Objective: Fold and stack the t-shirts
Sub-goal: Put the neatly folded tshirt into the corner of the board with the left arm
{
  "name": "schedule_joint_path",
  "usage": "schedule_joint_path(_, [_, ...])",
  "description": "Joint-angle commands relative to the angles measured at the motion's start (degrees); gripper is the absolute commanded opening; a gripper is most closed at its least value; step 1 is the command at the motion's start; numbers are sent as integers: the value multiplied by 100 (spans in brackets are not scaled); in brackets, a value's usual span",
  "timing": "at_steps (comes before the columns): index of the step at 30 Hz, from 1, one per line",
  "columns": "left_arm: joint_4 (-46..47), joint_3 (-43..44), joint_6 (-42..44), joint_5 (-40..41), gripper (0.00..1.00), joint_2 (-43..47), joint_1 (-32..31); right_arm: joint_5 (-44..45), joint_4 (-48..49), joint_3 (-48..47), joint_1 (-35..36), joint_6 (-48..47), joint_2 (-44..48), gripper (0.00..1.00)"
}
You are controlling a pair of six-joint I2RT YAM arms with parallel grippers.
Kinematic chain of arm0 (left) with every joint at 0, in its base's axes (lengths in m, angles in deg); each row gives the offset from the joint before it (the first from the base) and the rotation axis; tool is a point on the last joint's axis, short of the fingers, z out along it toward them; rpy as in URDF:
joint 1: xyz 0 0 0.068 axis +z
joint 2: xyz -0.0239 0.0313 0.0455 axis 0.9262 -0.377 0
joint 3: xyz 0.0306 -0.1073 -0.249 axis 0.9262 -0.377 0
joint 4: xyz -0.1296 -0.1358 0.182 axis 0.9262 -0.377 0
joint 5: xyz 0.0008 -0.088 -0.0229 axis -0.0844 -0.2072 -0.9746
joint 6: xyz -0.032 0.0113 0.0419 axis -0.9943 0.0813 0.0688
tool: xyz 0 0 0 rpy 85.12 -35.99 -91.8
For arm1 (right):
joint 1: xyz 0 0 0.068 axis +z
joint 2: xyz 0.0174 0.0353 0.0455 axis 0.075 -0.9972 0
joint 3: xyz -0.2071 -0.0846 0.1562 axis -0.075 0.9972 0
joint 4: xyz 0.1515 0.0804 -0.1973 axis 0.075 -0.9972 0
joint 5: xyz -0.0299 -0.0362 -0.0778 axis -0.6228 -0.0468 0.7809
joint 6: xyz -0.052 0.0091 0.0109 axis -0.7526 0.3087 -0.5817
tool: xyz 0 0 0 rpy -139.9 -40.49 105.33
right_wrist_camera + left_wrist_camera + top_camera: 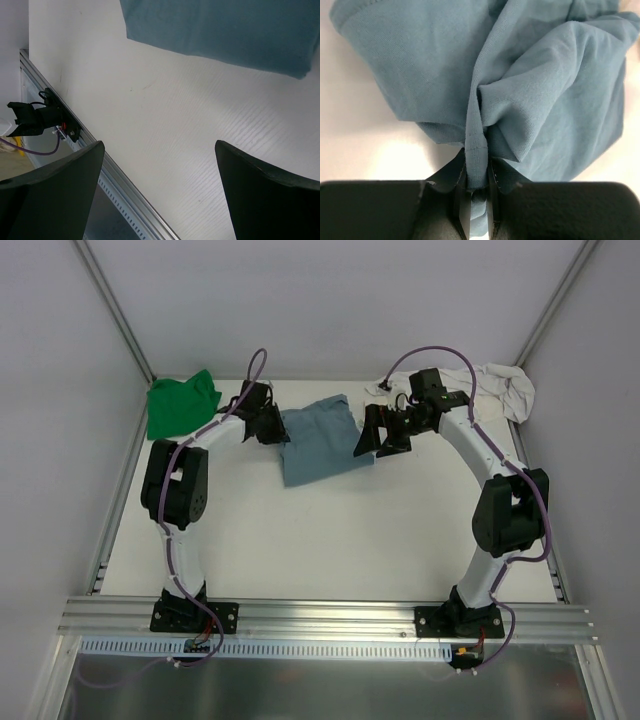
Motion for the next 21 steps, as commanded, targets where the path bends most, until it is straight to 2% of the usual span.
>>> schedule_joint_path(1, [-890,265,699,522,0,333,284,-202,95,-196,7,-13,168,99])
schedule_joint_path(6, [-1671,747,1330,1074,0,158,478,-281,112,-232,-1,4,212,99])
schedule_joint_path(11, [-2007,1152,1876,1533,0,26,636,-316,183,-100,-19,-5,309,99])
schedule_joint_path(14, [-2253,1757,2288,1787,0,-158,671,-343,218,-65,-28,13,335,99])
schedule_joint_path(21, [-2473,2304,2896,1920,0,-484,846,-378,253,-117,-98,57,291,100])
